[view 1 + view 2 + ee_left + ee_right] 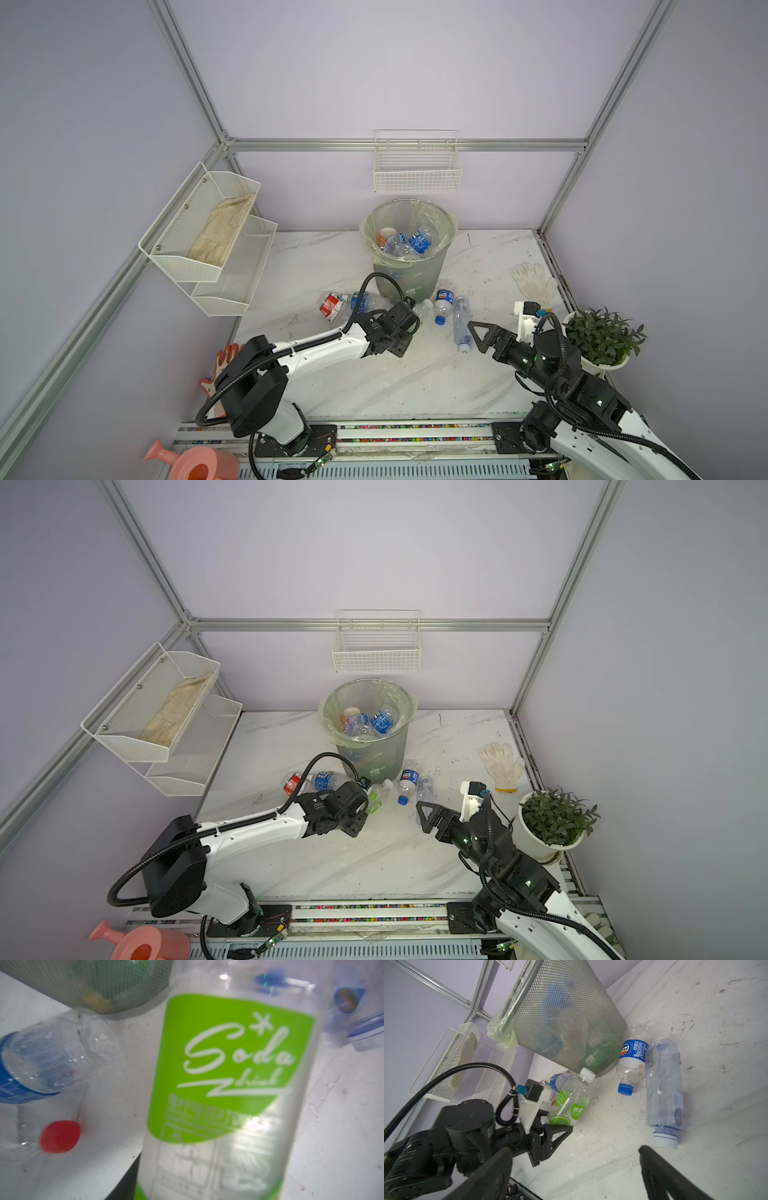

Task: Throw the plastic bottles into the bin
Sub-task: 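Lift the Soda bottle with the left gripper and carry it over the bin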

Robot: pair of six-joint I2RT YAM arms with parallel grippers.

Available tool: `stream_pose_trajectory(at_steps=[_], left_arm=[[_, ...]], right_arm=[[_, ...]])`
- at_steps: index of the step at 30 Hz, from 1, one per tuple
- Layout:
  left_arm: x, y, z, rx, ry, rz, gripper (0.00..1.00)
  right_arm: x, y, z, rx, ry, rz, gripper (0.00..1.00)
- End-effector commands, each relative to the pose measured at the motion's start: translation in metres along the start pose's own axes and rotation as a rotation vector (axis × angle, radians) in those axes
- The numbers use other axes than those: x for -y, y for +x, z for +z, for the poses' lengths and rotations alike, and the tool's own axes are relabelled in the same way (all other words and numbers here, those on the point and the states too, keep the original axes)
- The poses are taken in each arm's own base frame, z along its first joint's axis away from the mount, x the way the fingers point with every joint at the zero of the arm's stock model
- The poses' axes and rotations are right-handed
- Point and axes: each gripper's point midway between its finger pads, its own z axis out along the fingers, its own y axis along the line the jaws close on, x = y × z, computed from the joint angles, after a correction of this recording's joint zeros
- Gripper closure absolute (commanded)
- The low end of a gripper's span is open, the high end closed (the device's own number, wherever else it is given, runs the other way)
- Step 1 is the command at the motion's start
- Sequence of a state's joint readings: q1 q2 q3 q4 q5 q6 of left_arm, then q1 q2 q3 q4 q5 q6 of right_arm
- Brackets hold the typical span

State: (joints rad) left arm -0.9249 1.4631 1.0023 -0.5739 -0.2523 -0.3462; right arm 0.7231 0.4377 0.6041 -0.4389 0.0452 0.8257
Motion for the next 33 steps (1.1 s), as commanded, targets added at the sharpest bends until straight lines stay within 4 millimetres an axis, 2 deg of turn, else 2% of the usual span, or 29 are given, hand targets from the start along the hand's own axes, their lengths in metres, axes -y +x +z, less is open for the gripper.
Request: stream_pose_trajectory(at_steps=[1, 8, 16, 19, 28, 33], left_arm=[[-0.003, 0.0, -0.032, 0.091, -0.025, -0.002, 0.67], [0.018, -0.007, -0.098, 0.29, 0.017, 0.073, 0.67], [0.011, -0.043, -0.188, 0.555, 0.044, 0.071, 0.69], [0.005, -0.059, -0.215, 0.625, 0.043, 0.077, 0.69], [-0.006, -0.095, -0.278, 0.836, 0.067, 0.048, 0.69], [-0.017, -0.117, -0.297, 0.868, 0.037, 0.029, 0.69]], right_arm=[[-0.007, -0.008, -0.003, 0.027, -0.014, 0.017, 0.03], [-0.007, -0.012, -0.006, 0.041, -0.006, 0.021, 0.03], [-0.002, -0.018, -0.019, 0.077, 0.01, 0.035, 0.03], [0.002, -0.018, -0.023, 0.087, 0.015, 0.043, 0.03], [0.005, -0.016, -0.024, 0.088, 0.019, 0.056, 0.03], [0.006, -0.017, -0.025, 0.089, 0.02, 0.055, 0.03]])
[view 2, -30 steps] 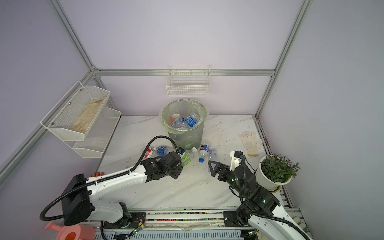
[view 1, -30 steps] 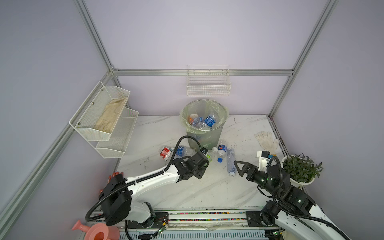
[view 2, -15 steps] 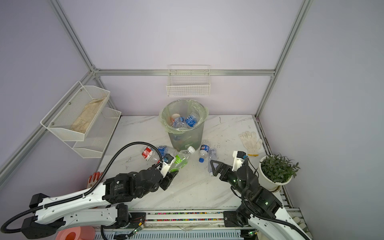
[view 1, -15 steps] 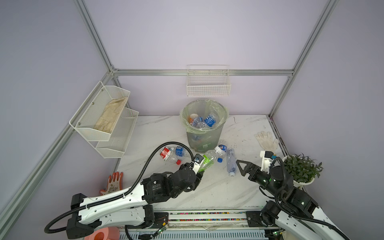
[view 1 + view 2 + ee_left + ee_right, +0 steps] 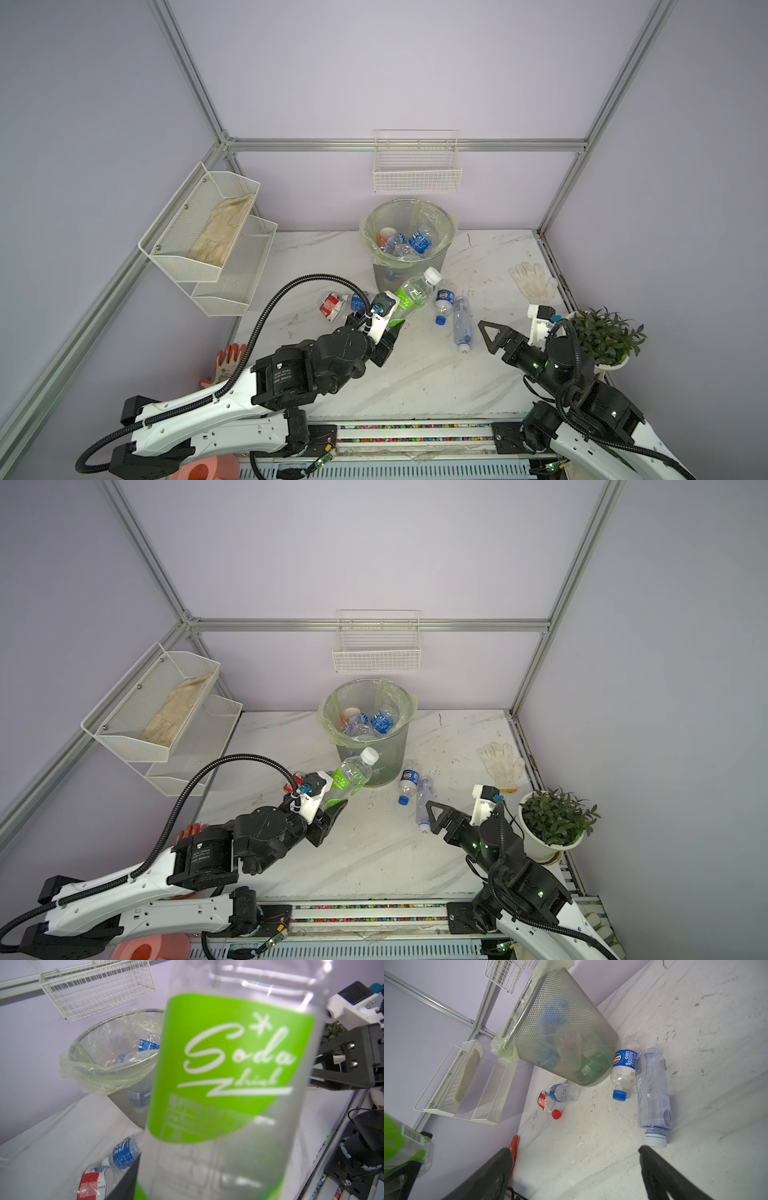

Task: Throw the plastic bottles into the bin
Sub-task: 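Lift the Soda bottle with the left gripper and carry it over the bin, then open the left gripper over the bin to drop the Soda bottle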

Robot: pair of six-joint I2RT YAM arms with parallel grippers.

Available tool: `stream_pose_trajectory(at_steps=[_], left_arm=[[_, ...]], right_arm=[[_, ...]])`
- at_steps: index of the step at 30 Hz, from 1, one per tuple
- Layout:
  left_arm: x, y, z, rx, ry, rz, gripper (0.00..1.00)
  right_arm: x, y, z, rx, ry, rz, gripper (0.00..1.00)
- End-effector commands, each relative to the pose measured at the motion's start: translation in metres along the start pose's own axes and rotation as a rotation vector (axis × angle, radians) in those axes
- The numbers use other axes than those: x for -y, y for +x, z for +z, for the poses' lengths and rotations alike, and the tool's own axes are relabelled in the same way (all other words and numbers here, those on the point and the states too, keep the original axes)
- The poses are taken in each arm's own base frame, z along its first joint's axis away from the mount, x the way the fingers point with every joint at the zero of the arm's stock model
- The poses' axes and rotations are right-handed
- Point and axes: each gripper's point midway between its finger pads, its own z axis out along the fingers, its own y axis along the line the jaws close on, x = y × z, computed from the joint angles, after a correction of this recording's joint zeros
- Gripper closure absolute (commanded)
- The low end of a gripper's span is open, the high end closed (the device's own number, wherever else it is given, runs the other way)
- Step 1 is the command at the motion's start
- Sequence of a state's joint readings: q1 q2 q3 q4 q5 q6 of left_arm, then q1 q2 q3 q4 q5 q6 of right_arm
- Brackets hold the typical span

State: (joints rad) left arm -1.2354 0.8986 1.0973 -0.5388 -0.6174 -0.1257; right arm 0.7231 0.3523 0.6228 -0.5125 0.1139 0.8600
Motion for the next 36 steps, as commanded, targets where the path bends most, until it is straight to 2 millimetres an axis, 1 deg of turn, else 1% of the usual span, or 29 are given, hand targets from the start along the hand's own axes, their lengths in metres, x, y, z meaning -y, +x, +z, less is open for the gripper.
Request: stream_pose_trajectory(at_steps=[1, 5, 8, 11, 14, 17, 18, 20, 22, 23, 24, 25, 26, 27, 28, 30, 31, 32, 33, 34, 36], left_arm=[[-0.022, -0.074, -0.017, 0.154, -0.034, -0.064, 0.69], [-0.024, -0.099, -0.009, 0.148, 0.0, -0.072, 0.68], [-0.029, -0.121, 0.002, 0.153, 0.01, -0.077, 0.68], [-0.04, -0.141, 0.017, 0.153, 0.015, -0.093, 0.68], [-0.05, -0.158, 0.038, 0.151, 0.034, -0.121, 0.68], [-0.062, -0.165, 0.066, 0.121, 0.051, -0.148, 0.68], [-0.064, -0.16, 0.085, 0.082, 0.061, -0.156, 0.68], [-0.074, -0.152, 0.112, 0.029, 0.076, -0.186, 0.67], [-0.09, -0.132, 0.143, -0.048, 0.091, -0.249, 0.65], [-0.1, -0.121, 0.155, -0.09, 0.077, -0.286, 0.62], [-0.11, -0.11, 0.165, -0.137, 0.051, -0.319, 0.4], [-0.115, -0.102, 0.168, -0.185, 0.03, -0.343, 0.08], [-0.12, -0.099, 0.167, -0.211, -0.002, -0.343, 0.0], [-0.124, -0.106, 0.157, -0.209, -0.038, -0.343, 0.0], [-0.122, -0.119, 0.144, -0.182, -0.051, -0.331, 0.0], [-0.108, -0.16, 0.102, -0.048, -0.07, -0.251, 0.0], [-0.099, -0.175, 0.086, 0.006, -0.064, -0.21, 0.0], [-0.09, -0.193, 0.064, 0.083, -0.04, -0.19, 0.0], [-0.086, -0.202, 0.048, 0.128, -0.013, -0.2, 0.0], [-0.086, -0.207, 0.037, 0.152, -0.001, -0.21, 0.0], [-0.088, -0.21, 0.017, 0.18, 0.006, -0.231, 0.0]], right_arm=[[0.0, -0.004, -0.004, 0.015, 0.005, 0.016, 0.03], [-0.001, -0.004, -0.004, 0.012, 0.002, 0.021, 0.03], [-0.001, -0.003, -0.003, 0.01, -0.001, 0.026, 0.03], [-0.002, -0.001, -0.002, 0.003, -0.01, 0.033, 0.03], [-0.003, -0.001, -0.002, -0.001, -0.012, 0.033, 0.03], [-0.003, -0.002, -0.004, -0.001, -0.009, 0.032, 0.03], [-0.004, -0.003, -0.005, 0.002, -0.01, 0.032, 0.03], [-0.004, -0.003, -0.007, 0.003, -0.01, 0.032, 0.03], [-0.005, -0.005, -0.01, 0.008, -0.015, 0.033, 0.03], [-0.005, -0.005, -0.01, 0.007, -0.017, 0.034, 0.03], [-0.005, -0.005, -0.012, 0.008, -0.018, 0.035, 0.03], [-0.006, -0.006, -0.014, 0.008, -0.019, 0.034, 0.03], [-0.006, -0.007, -0.016, 0.01, -0.018, 0.032, 0.03], [-0.005, -0.008, -0.019, 0.01, -0.011, 0.028, 0.03], [-0.004, -0.008, -0.021, 0.012, -0.005, 0.023, 0.03], [0.001, -0.009, -0.025, 0.022, 0.011, 0.021, 0.03], [0.002, -0.009, -0.025, 0.026, 0.012, 0.021, 0.03], [0.003, -0.009, -0.025, 0.032, 0.011, 0.024, 0.02], [0.004, -0.009, -0.024, 0.035, 0.007, 0.028, 0.02], [0.003, -0.008, -0.022, 0.037, 0.0, 0.036, 0.02], [0.001, -0.006, -0.015, 0.026, -0.012, 0.046, 0.02]])
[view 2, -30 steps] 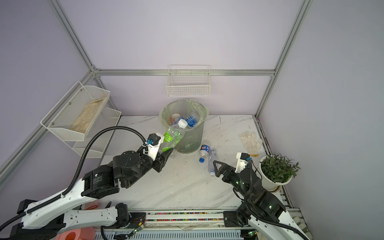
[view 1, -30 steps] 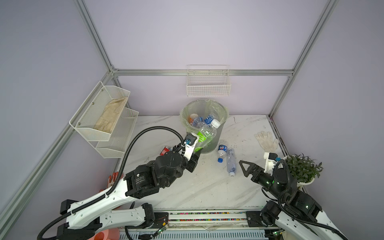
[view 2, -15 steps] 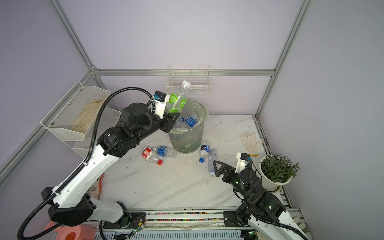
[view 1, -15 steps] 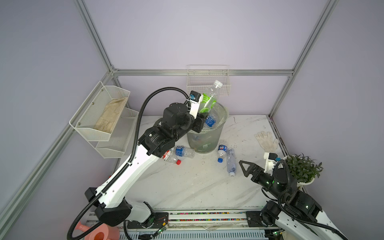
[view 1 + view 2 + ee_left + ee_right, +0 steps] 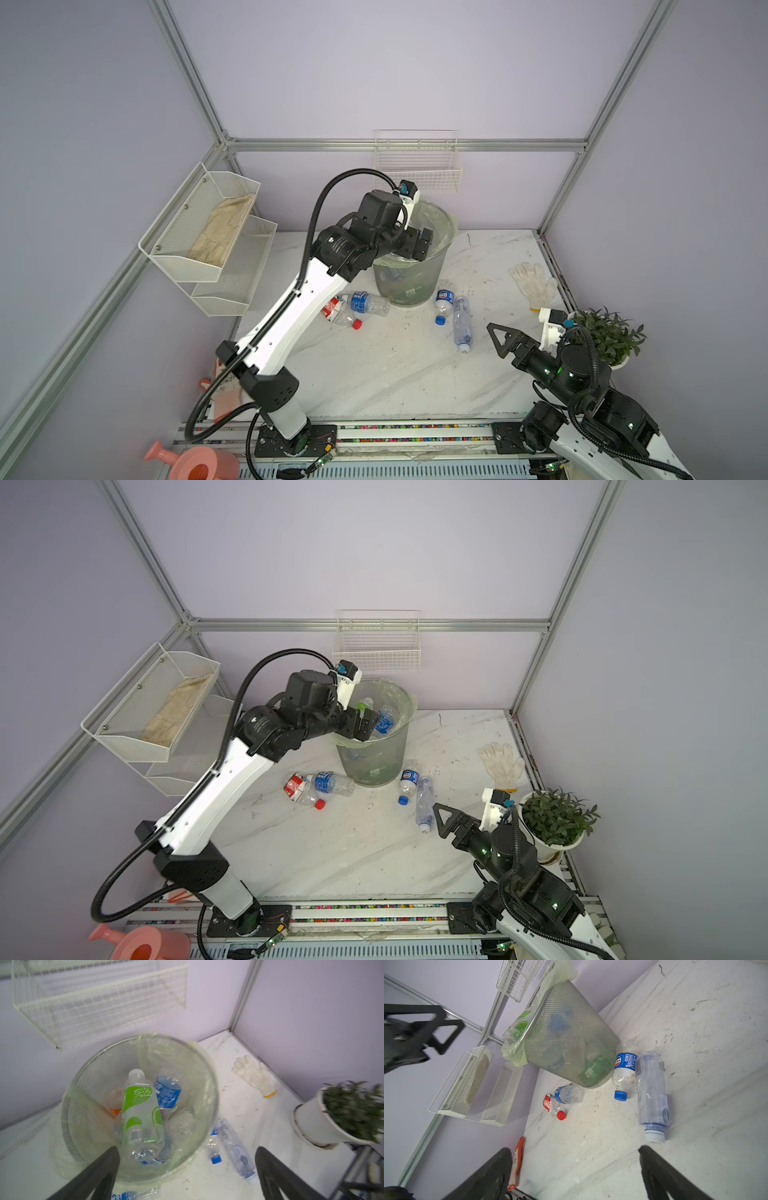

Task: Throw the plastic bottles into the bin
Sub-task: 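Swing the left gripper back while the right gripper reaches for the crumpled bottle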

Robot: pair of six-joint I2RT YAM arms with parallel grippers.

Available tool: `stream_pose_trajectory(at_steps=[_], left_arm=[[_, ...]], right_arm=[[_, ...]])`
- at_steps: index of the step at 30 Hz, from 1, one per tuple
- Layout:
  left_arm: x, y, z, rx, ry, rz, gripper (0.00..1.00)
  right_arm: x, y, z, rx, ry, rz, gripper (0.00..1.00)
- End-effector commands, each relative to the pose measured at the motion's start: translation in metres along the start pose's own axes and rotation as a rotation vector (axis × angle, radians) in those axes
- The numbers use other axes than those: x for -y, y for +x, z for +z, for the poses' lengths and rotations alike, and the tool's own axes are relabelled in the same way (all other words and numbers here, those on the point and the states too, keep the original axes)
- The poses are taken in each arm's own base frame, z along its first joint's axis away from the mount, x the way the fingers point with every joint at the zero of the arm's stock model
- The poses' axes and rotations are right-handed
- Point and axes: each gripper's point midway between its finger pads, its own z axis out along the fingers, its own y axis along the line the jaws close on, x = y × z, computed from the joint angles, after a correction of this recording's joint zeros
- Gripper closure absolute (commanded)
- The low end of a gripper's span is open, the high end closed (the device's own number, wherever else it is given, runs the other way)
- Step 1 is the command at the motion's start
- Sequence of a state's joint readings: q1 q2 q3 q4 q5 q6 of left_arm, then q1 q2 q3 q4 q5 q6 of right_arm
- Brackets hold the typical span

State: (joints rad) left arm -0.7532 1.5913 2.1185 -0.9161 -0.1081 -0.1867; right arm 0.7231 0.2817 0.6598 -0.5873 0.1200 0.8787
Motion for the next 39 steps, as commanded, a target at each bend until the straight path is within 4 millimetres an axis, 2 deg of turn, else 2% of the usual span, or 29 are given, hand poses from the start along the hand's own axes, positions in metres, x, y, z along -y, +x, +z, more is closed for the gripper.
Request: stream_pose_trajectory(at_steps=[1, 6, 11, 13, 19, 26, 30, 35, 39], left_arm=[[-0.013, -0.071, -0.114, 0.31, -0.003, -0.032, 0.0], [-0.016, -0.055, -0.146, 0.349, 0.021, -0.064, 0.0], [-0.03, -0.026, -0.154, 0.331, -0.032, -0.071, 0.0], [-0.035, -0.01, -0.151, 0.31, -0.054, -0.096, 0.0], [-0.048, 0.053, -0.125, 0.196, -0.103, -0.148, 0.0], [-0.061, 0.118, -0.104, 0.079, -0.14, -0.226, 0.0], [-0.067, 0.153, -0.094, 0.019, -0.152, -0.276, 0.0], [-0.072, 0.188, -0.087, -0.034, -0.157, -0.325, 0.0], [-0.073, 0.207, -0.087, -0.057, -0.158, -0.355, 0.0]], right_arm=[[0.003, 0.003, 0.008, -0.004, 0.009, 0.023, 0.02], [0.003, 0.005, 0.017, -0.03, 0.045, 0.012, 0.02], [0.013, -0.001, 0.015, 0.002, 0.117, 0.021, 0.02], [0.02, -0.002, 0.016, 0.006, 0.163, 0.023, 0.03], [0.038, 0.005, 0.031, -0.033, 0.302, -0.005, 0.02], [0.048, -0.003, 0.047, -0.033, 0.451, -0.074, 0.02], [0.045, -0.004, 0.06, -0.062, 0.493, -0.157, 0.02], [0.044, -0.003, 0.078, -0.101, 0.525, -0.251, 0.03], [0.047, 0.002, 0.094, -0.135, 0.556, -0.301, 0.03]])
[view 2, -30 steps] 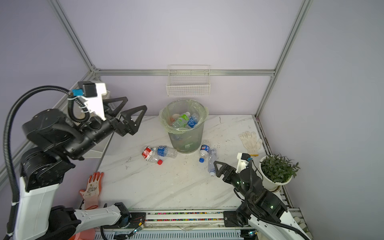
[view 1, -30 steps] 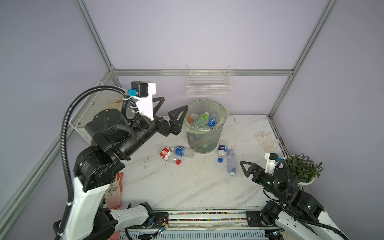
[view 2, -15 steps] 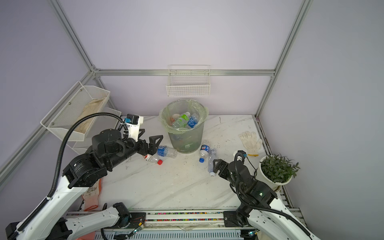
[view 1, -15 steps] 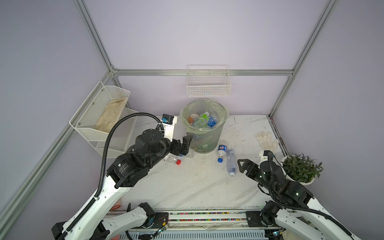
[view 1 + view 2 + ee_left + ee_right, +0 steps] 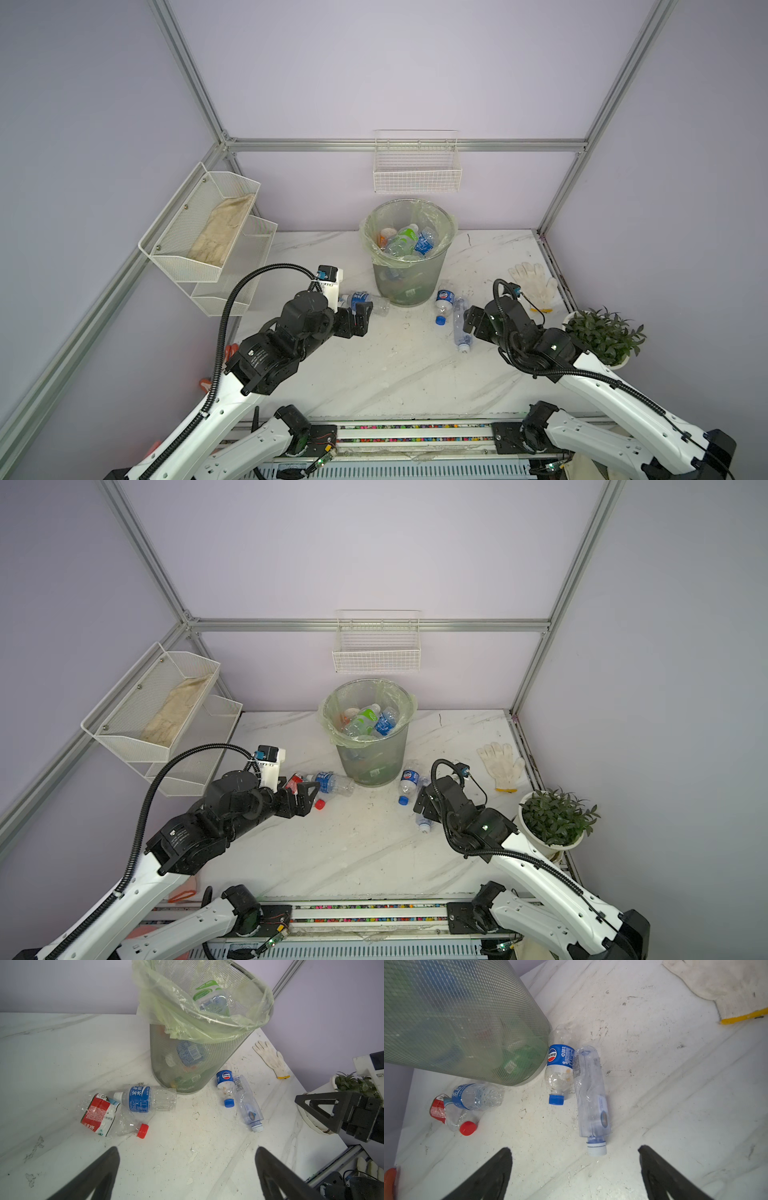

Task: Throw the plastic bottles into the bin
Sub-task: 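Swing the left gripper back while the right gripper reaches for the crumpled bottle, then lower and close the right gripper on the crumpled clear bottle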

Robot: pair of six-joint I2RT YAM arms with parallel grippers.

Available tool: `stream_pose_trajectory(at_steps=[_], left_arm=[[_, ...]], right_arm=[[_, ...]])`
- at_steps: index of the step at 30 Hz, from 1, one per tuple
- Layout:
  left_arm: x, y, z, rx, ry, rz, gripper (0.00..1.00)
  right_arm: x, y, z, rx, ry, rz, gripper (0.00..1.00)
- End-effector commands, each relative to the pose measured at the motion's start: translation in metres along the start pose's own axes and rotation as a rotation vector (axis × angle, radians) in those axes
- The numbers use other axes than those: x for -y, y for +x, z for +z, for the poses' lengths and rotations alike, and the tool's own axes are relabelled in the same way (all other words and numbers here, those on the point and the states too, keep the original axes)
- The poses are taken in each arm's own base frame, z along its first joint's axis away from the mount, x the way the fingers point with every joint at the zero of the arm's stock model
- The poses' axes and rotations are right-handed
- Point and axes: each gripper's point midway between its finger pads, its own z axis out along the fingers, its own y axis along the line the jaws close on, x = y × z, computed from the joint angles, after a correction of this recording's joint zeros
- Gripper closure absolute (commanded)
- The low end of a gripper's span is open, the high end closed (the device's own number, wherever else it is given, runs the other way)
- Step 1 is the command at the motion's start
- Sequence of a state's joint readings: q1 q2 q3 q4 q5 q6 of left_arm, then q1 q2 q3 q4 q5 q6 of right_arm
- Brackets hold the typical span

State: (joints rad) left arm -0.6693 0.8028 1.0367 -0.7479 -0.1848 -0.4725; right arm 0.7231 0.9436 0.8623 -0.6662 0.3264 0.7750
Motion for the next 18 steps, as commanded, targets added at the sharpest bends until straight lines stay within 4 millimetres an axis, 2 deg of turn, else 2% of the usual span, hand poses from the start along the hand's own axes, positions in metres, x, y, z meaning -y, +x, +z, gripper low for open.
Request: stream_pose_trajectory(at_steps=[1, 6, 18], left_arm=[[-0.001, 0.011, 0.002, 0.005, 0.027, -0.057, 0.0], [-0.008, 0.029, 0.001, -0.016, 0.026, -0.086, 0.0], [-0.02, 0.06, -0.003, -0.057, 0.022, -0.132, 0.0]], right_arm=[[-0.003, -0.008, 0.006, 0.019, 0.035, -0.059, 0.03], [-0.002, -0.008, 0.023, 0.008, 0.105, -0.091, 0.04], [-0.016, -0.009, 0.07, -0.052, 0.154, -0.191, 0.08]])
